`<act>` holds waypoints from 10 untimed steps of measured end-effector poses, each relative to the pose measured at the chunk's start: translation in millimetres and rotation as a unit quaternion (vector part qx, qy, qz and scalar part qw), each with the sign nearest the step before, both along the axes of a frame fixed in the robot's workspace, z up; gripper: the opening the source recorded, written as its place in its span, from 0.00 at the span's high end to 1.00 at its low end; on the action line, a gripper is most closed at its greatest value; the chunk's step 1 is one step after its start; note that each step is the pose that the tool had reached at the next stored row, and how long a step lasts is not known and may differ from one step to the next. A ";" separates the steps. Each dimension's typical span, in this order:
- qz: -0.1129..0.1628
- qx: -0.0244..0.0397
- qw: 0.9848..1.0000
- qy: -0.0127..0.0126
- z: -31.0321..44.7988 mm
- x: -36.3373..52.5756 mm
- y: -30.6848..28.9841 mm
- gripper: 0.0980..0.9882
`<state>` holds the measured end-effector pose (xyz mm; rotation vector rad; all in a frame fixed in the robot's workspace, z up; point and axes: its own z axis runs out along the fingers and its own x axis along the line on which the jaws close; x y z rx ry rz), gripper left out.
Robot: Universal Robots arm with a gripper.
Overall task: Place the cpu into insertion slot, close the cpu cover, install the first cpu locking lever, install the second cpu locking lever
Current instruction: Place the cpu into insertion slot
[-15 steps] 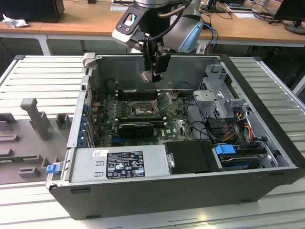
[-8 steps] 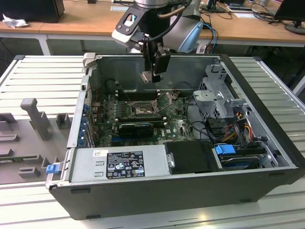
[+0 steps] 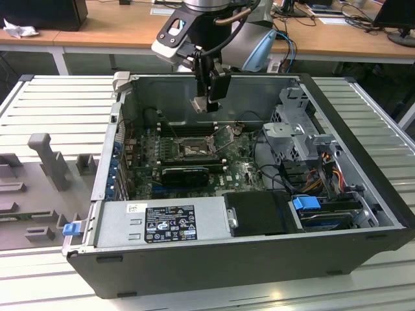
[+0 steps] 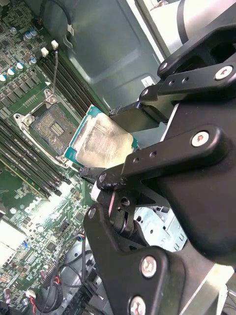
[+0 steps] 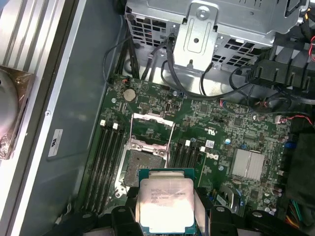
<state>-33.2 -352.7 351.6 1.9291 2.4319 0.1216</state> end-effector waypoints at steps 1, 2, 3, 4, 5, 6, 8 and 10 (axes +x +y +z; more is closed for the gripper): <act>-0.002 0.000 1.000 0.000 0.0 0.0 0.0 0.52; -0.010 0.000 1.000 0.000 0.0 0.0 0.0 0.52; -0.020 0.000 1.000 0.000 0.0 0.0 0.0 0.52; -0.028 0.000 1.000 0.000 0.0 0.0 0.0 0.52; -0.036 0.000 0.999 0.000 0.0 0.0 0.0 0.52; -0.049 0.000 0.999 0.000 -0.1 0.0 0.0 0.52; -0.066 0.000 0.998 0.000 -0.2 0.0 0.0 0.52; -0.080 0.000 0.997 0.000 -0.7 0.0 0.0 0.52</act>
